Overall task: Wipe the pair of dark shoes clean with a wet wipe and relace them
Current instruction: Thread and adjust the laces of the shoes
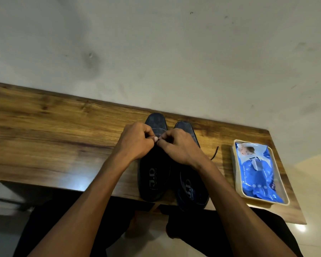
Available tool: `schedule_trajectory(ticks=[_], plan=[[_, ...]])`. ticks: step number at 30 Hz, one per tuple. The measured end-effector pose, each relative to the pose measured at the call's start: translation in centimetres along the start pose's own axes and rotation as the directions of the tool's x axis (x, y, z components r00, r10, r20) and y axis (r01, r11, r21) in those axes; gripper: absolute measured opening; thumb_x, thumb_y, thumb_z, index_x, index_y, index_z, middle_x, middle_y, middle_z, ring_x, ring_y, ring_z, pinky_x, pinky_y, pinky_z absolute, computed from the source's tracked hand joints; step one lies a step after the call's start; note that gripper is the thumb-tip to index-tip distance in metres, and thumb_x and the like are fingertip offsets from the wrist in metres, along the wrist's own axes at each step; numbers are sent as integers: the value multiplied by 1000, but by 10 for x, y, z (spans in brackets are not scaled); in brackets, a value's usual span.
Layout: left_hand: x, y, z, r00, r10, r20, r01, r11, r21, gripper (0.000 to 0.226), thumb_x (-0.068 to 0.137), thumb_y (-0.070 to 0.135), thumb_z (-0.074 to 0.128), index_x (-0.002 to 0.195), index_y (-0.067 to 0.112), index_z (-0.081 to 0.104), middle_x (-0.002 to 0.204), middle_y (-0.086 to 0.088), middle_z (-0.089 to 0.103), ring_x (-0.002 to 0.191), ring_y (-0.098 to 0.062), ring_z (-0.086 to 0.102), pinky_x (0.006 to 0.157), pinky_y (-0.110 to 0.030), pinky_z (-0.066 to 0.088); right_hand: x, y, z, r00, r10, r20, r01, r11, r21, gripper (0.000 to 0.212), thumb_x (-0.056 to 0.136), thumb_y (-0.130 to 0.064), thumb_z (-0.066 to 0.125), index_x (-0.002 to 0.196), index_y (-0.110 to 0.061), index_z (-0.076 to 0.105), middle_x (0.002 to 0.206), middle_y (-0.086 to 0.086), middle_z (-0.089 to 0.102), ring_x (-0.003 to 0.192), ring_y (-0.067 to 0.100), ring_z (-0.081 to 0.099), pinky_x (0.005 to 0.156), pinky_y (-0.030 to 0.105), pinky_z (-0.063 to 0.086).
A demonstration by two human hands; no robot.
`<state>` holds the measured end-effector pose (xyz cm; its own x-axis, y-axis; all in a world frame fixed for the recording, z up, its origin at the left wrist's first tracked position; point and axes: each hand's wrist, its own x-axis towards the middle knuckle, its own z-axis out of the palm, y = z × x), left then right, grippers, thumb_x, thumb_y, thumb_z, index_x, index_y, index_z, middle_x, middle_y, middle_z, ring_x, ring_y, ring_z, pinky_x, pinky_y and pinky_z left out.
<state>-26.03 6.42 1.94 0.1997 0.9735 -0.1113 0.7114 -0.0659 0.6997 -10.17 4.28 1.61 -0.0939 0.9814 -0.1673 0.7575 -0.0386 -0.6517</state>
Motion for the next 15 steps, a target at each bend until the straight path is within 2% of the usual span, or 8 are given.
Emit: schedule_trajectory(ticks=[2, 4, 7, 10, 12, 15], plan=[[0, 1, 0, 1000, -3, 5, 3, 1000, -8, 10, 90, 21, 70, 82, 20, 76, 81, 6, 68, 73, -4, 60, 57, -15, 39, -1, -3, -1, 997, 51, 63, -52, 998, 21, 31, 100, -39, 55, 76, -23, 66, 78, -9, 62, 76, 10, 58, 61, 27, 37], [0, 1, 0, 1000, -1, 11, 1, 1000, -15, 10, 89, 20, 70, 81, 21, 76, 80, 7, 69, 71, 0, 58, 57, -13, 37, -2, -4, 0, 992, 61, 113, -63, 998, 8, 34, 99, -41, 55, 74, -20, 65, 73, -7, 61, 70, 11, 57, 61, 29, 37], [0, 1, -1, 1000, -3, 16, 3, 1000, -29, 12, 88, 22, 72, 77, 22, 75, 76, 11, 68, 70, 2, 58, 56, -13, 36, -1, -3, -1, 990, 21, 136, -16, 999, -38, 27, 97, -39, 63, 77, -20, 63, 71, -6, 60, 64, 9, 55, 58, 26, 37], [1, 0, -1, 1000, -12, -3, 12, 999, -33, 8, 89, 23, 73, 81, 21, 76, 79, 9, 67, 71, 2, 57, 56, -14, 37, -2, -1, -5, 998, 15, 68, -12, 999, -40, 13, 95, -37, 69, 90, -25, 68, 83, -12, 65, 74, 0, 59, 60, 17, 38], [1, 0, -1, 1000, -15, -2, 15, 999, -31, 8, 89, 25, 73, 83, 20, 76, 78, 9, 65, 68, 2, 55, 55, -14, 36, -2, 2, -9, 1000, 6, 14, -5, 998, -55, 10, 94, -35, 71, 96, -25, 74, 90, -11, 69, 82, 3, 63, 63, 13, 41], [0, 0, 0, 1000, -18, 1, 18, 999, -32, 8, 88, 25, 74, 82, 20, 76, 78, 7, 67, 64, 2, 55, 54, -15, 37, -6, 2, -16, 999, -21, -39, 16, 992, -127, 10, 93, -30, 71, 95, -24, 78, 88, -11, 70, 81, 3, 64, 62, 10, 42]])
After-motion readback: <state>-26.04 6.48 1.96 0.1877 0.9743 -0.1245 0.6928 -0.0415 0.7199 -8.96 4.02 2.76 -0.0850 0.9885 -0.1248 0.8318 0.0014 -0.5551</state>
